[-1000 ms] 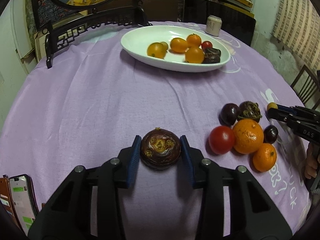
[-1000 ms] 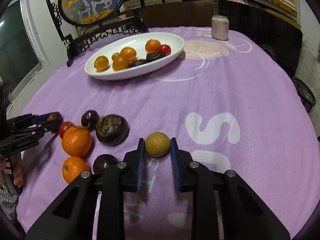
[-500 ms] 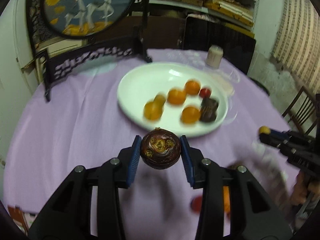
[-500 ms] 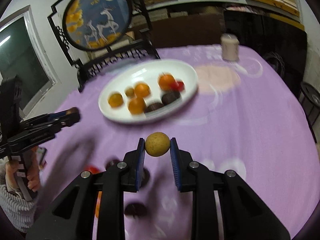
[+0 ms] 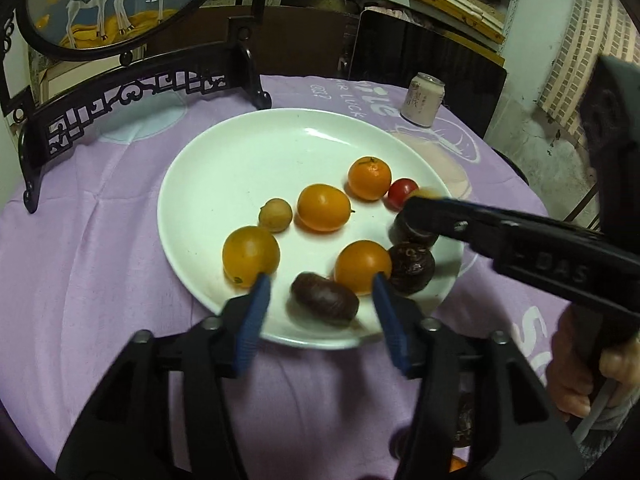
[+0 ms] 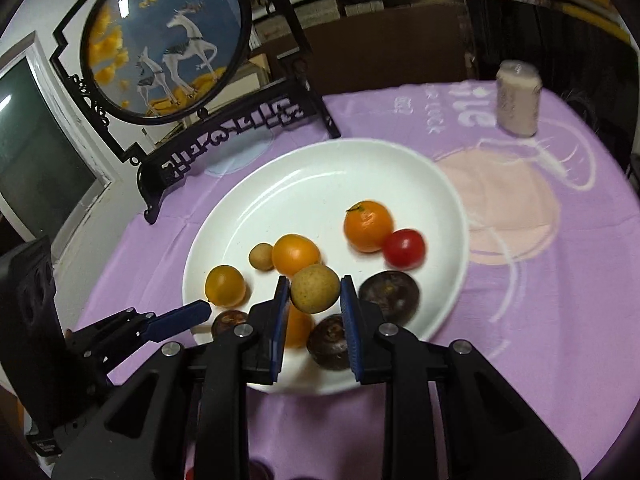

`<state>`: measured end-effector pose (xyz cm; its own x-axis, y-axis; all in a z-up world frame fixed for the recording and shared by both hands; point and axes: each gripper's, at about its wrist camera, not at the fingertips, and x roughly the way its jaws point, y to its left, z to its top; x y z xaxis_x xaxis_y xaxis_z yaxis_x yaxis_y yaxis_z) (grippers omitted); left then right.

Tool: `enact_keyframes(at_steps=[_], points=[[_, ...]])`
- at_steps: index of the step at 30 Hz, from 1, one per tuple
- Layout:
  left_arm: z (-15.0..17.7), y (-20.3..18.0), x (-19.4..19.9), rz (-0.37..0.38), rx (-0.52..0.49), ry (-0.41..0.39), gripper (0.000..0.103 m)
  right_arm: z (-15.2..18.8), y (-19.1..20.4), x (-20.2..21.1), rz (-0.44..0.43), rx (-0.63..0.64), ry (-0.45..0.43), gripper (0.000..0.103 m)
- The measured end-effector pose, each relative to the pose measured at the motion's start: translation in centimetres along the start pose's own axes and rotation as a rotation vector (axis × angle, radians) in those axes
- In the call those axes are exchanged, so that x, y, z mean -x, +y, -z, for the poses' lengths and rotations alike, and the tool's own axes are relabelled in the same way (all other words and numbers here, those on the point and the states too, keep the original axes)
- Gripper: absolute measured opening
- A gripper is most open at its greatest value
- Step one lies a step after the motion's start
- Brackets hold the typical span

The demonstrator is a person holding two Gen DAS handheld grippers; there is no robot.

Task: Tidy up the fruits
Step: 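Carry both fruits over the white plate and open both tools, then grasp a red tomato with the left tool while the right tool grasps a dark cherry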

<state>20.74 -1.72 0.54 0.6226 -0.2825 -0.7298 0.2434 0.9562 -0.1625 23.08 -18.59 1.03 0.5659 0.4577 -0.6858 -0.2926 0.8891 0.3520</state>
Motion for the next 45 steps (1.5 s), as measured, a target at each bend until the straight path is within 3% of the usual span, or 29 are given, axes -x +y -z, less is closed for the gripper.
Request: enact_keyframes(at_steps=[12,16,24,28,33,39,44,45], points=[[1.0,1.1,2.0,-0.002,0.028,-0.017,0.060,0.7,-0.7,2.9,-0.024,-0.020,-0.036,0.027],[1.8,1.1,3.3,-0.003,0.031,-0.031,0.062,2.4,-0.5,5.2,-0.006,-0.010,-0.063,0.038],[5.1,0.9,7.6,0.033,0.013,-0.058,0.066,6.3,-1.2,8.4,-0.026,-0.029,-0.075,0.041],[8.1,-0.2,9.1,0.043,-0.053,-0.046,0.074,8.1,-1.7,9.9,-0.018,-0.039,-0.091,0.051],[11.5,-0.8,8.7,0.036,-0.106,0.020,0.074,8.9,-2.2,10.6,-0.003,-0.048,-0.107,0.056],[12.1,-1.9,8.6,0.066,-0.153,0.019,0.074,8.8,-2.3,11.0,-0.005,-0.049,-0.115,0.057],[12.2,-1.7,6.9,0.015,-0.152,0.065,0.074,8.9,-2.3,11.1,-0.005,-0.045,-0.116,0.058],[12.2,-1.4,6.7,-0.009,-0.145,0.070,0.081,8.9,-2.2,11.1,-0.006,-0.043,-0.116,0.058]])
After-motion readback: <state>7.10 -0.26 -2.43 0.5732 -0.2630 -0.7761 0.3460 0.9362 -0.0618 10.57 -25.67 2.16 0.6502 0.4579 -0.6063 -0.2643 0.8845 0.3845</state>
